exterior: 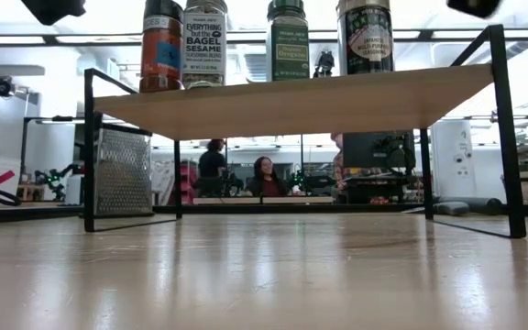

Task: Shelf spices
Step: Remove the brown seasoning bottle from the shelf

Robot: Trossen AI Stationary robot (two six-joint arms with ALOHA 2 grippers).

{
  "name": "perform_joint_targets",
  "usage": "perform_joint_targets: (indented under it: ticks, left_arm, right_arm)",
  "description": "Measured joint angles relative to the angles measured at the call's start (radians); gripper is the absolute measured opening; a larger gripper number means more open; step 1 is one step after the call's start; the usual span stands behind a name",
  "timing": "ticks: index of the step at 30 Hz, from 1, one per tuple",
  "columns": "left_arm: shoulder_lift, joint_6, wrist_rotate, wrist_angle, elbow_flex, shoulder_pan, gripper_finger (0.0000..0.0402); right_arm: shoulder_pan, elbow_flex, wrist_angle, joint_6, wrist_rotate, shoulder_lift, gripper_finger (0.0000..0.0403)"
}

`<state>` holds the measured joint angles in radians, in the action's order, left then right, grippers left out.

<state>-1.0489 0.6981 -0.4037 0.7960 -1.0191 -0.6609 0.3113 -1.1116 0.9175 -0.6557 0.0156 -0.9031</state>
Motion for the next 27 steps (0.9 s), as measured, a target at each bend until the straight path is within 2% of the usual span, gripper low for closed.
perform_joint_targets:
  ticks: [6, 14, 20, 27]
  left_arm:
    - [-0.009, -0.016, -0.035, -0.001, 0.0, 0.0, 0.0263]
    - [0.019, -0.043, -0.09, -0.006, -0.018, 0.0, 0.0263]
    - [0.036, -0.09, -0.131, 0.038, -0.074, 0.0, 0.0263]
    - [0.047, -0.131, -0.231, 0.154, -0.17, 0.0, 0.0263]
  right_arm:
    - [0.025, -0.171, 0.057, 0.11, 0.132, -0.138, 0.0073]
    - [0.025, -0.402, 0.222, 0.249, 0.173, -0.357, 0.0084]
    - [0.025, -0.556, 0.376, 0.295, 0.248, -0.49, 0.0142]
    - [0.011, -0.712, 0.434, 0.332, 0.255, -0.592, 0.0216]
